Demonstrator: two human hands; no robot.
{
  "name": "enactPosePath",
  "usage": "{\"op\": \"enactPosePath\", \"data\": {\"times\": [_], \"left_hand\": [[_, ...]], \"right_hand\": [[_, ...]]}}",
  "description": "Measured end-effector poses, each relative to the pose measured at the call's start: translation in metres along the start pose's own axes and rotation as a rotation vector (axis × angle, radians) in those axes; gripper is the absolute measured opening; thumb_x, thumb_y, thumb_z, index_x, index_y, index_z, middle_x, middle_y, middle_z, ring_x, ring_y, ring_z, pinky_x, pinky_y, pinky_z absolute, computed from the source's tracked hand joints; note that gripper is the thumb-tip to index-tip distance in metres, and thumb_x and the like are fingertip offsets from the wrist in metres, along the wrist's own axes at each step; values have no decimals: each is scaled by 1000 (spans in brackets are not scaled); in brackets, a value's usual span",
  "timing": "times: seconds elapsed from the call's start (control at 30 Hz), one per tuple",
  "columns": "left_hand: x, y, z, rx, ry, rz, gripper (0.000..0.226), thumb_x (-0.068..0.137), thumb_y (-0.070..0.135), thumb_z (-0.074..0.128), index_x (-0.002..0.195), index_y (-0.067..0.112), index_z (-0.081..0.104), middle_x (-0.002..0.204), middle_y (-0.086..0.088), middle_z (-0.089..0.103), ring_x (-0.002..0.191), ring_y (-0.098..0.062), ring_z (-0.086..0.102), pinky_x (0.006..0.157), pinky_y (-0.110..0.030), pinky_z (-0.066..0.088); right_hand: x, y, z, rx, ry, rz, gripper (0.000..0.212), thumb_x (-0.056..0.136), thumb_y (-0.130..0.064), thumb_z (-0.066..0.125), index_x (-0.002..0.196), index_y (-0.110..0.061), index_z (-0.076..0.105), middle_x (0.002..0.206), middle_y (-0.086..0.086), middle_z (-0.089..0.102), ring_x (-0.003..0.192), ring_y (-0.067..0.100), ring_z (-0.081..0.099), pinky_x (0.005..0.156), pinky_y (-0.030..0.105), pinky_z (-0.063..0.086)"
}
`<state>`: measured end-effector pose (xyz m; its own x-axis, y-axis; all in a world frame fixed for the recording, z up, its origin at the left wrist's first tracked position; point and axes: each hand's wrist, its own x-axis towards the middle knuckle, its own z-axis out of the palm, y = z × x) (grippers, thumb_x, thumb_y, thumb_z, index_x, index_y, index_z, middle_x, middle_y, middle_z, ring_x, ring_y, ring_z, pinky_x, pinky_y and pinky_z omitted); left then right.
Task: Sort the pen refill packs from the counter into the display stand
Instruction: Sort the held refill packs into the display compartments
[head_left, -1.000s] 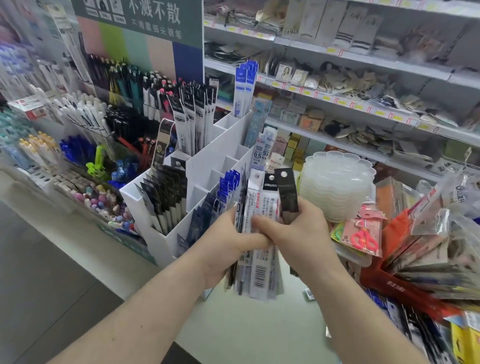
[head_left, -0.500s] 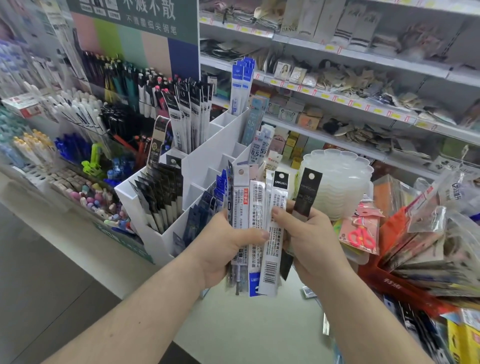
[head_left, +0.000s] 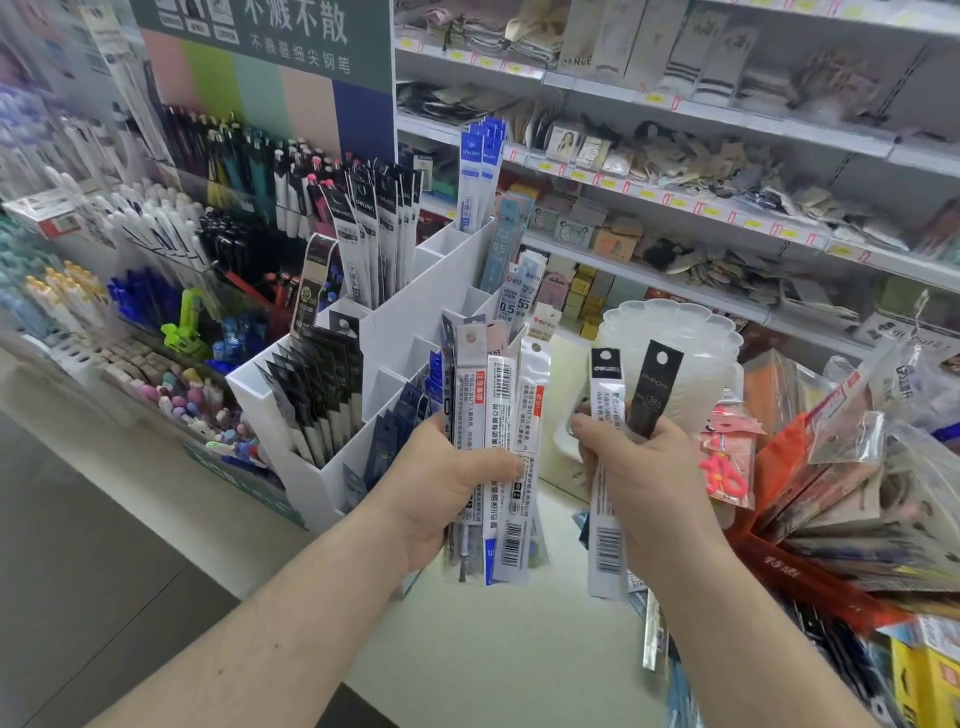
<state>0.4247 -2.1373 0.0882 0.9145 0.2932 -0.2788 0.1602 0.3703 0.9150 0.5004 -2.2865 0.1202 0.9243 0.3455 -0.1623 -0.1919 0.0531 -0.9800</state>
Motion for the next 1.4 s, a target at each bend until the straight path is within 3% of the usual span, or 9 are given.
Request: {"op": "enactPosePath", "data": {"times": [0.07,0.2,0.4,0.5,0.6,0.77,1.03,1.2,1.4], "left_hand": [[-1,1,0,12,-34,10,66,63,4,76,127,7,59,114,-18,71,103,-38,69,89,-59,55],[-5,3,2,37,-63,6,64,67,10,85,126,10,61,114,-15,72,105,-34,70,92,-57,54],[-4,3,-4,11,48,-10,51,68,8,79,117,4,62,104,-19,73,95,-36,72,85,-54,57],[-3,1,-5,80,125,29,45,75,1,80,116,9,63,105,-15,74,97,-34,72,87,-58,56],[-6,-3,3,250,189,148,45,76,4,81,114,21,63,101,1,75,95,-17,72,85,-42,60],[-17,-12,20,379,228,316,44,77,4,76,109,33,65,94,13,75,89,-3,71,78,-27,59],[-15,-12,13,204,126,262,46,75,-2,80,105,28,63,91,16,75,85,0,71,66,-12,55],[-9,-14,5,81,94,206,54,71,0,84,120,12,64,103,-5,76,97,-21,73,85,-41,59],[-8,-18,1,6,-45,199,53,66,0,74,118,6,64,104,-16,74,98,-32,72,86,-44,59]], "right_hand": [[-7,-3,3,30,-133,45,3,92,-3,64,90,-2,65,63,2,70,57,16,69,53,25,55],[-7,1,8,14,-238,80,19,92,-5,64,111,-1,68,102,14,76,95,32,74,85,51,58],[-6,-7,-1,84,-145,103,11,93,-6,62,102,0,65,91,18,76,79,32,75,60,38,61],[-3,-4,-3,-83,-71,18,3,91,-6,67,93,-4,69,90,16,76,81,33,75,69,48,62],[-2,2,4,-304,47,-92,9,83,-11,74,84,-3,70,84,20,73,81,42,71,72,59,58],[-6,9,23,-379,88,-133,9,80,-17,75,75,-11,71,69,1,73,63,25,65,66,50,59],[-16,4,31,-104,17,65,18,97,-20,63,91,-6,71,76,4,76,75,23,76,71,46,62],[-16,2,28,-27,-46,181,25,100,-26,58,92,-7,72,74,6,73,73,25,73,69,41,60],[-19,-8,26,284,-134,388,26,102,-22,52,95,0,64,62,9,61,44,17,57,40,23,47]]}}
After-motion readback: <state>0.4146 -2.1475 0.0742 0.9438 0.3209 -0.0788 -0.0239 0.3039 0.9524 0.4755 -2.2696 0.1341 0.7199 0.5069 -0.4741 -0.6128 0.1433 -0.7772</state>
